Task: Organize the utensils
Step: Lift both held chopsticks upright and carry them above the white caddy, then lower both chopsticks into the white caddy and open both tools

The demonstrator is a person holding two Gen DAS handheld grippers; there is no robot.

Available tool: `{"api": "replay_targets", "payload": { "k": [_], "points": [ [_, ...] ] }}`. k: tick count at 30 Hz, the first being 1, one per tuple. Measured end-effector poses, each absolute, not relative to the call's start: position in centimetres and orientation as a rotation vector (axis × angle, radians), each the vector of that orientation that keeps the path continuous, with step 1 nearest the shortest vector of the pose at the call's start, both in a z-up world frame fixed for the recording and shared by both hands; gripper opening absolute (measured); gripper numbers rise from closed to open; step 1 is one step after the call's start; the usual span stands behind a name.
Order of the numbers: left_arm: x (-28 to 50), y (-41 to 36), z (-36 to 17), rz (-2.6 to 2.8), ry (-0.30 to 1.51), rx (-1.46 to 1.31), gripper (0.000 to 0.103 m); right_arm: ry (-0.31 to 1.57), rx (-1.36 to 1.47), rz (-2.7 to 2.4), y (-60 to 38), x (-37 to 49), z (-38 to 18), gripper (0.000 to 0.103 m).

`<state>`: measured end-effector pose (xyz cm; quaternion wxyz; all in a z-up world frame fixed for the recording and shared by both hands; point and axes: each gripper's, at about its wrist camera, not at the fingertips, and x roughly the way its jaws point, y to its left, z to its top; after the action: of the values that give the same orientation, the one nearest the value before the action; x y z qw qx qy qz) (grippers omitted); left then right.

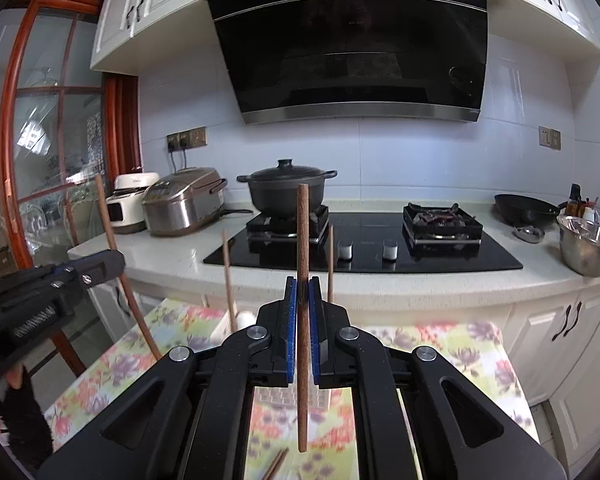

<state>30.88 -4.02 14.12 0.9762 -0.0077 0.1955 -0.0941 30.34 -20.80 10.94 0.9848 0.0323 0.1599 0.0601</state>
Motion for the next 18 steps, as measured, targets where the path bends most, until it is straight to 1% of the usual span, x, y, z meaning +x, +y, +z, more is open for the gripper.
{"api": "replay_targets", "payload": {
  "k": [6, 10, 15, 18],
  "points": [
    [34.3, -4.5, 18.6, -0.192, 0.37, -0.03, 0.006, 0.312, 0.102, 0.094, -21.5, 34.3, 13.0, 0.006],
    [36.7, -4.6, 20.1, -0.186, 0.359, -0.056, 0.006, 0.297, 0.121, 0.087, -21.4, 36.4, 14.1, 0.006],
    [40.0, -4.8, 19.7, -0.185, 0.376, -0.081, 0.006, 0.318, 0.097, 0.069, -20.7, 39.4, 13.7, 0.006],
    [42.3, -5.0, 18.3, -0.187, 0.421, -0.087, 0.006, 0.359, 0.07, 0.062, -20.1, 41.0, 12.6, 0.006]
  ]
}}
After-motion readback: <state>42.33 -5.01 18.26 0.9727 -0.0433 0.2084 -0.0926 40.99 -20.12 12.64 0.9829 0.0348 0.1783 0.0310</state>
